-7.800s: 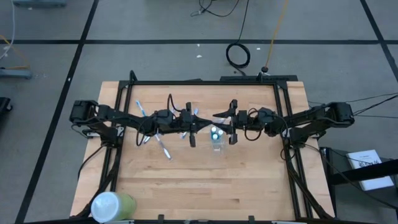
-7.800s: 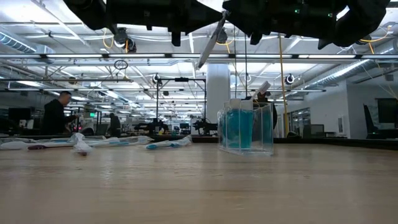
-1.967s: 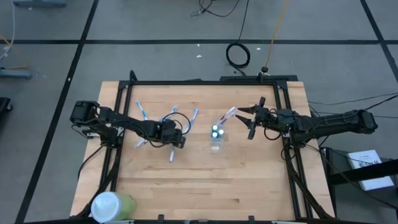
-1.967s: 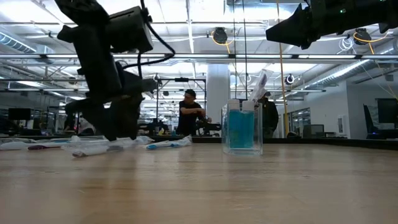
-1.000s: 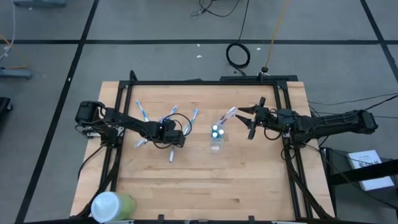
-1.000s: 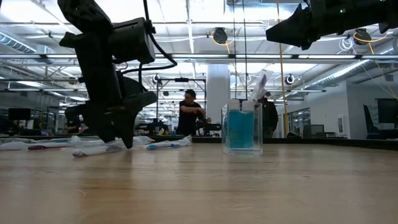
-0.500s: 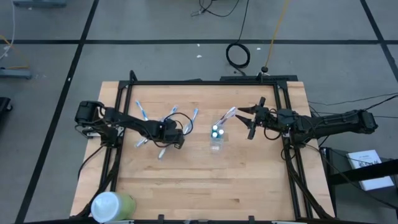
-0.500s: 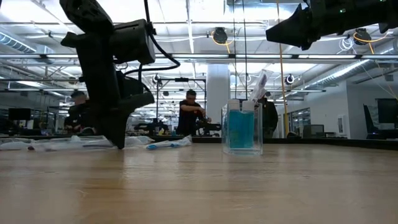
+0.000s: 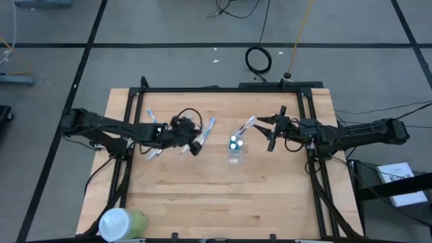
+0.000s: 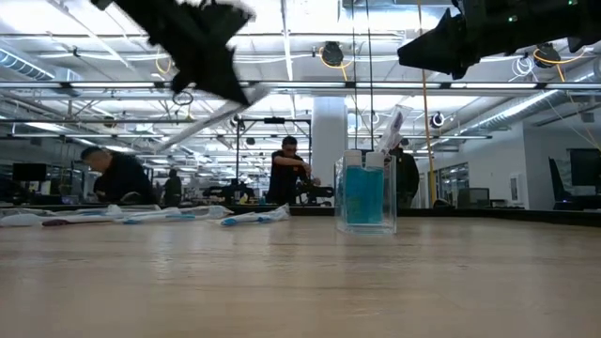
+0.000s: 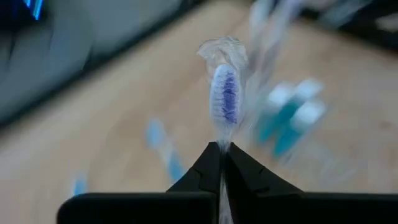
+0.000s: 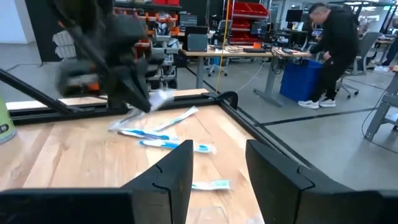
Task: Pick & Place toothbrushing station
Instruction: Put the violet toothbrush into the transparent organizer
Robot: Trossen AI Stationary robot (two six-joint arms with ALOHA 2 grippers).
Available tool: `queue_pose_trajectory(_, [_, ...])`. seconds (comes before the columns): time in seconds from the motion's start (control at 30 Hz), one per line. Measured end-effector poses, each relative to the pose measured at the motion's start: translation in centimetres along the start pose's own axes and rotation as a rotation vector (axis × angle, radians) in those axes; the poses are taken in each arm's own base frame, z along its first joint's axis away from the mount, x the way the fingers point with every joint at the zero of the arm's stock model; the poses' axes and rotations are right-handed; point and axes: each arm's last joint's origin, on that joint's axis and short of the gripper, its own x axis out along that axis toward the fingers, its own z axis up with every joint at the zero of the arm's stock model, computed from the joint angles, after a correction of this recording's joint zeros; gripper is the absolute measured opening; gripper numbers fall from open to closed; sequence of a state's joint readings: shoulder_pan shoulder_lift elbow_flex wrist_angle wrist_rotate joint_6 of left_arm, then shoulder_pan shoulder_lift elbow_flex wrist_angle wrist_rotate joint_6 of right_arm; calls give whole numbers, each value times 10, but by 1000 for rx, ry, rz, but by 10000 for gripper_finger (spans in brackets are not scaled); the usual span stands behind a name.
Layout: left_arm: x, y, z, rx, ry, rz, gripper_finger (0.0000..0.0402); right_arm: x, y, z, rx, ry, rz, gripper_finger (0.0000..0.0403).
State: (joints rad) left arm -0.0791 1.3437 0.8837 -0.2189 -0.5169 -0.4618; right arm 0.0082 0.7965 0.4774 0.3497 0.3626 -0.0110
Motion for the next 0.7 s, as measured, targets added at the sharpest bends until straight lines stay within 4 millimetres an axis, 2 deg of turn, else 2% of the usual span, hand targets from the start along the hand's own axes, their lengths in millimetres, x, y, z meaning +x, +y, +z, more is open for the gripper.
queue_pose_trajectory(0.1, [2,-12,12,177,-161,-100,13,10,4,-4,-1,2,1,139])
queue_pose_trajectory(0.3, [14,-29,31,349,-416,-309,8,32,15,-18,-59,9,87,139])
queue_pose_trajectory(0.53, [28,-32,35,349,-510,-442,4,53,27,-28,-33,-84,203,141])
queue_pose_trajectory(0.7, [33,-33,34,337,-521,-473,3,67,34,-34,27,-138,288,169])
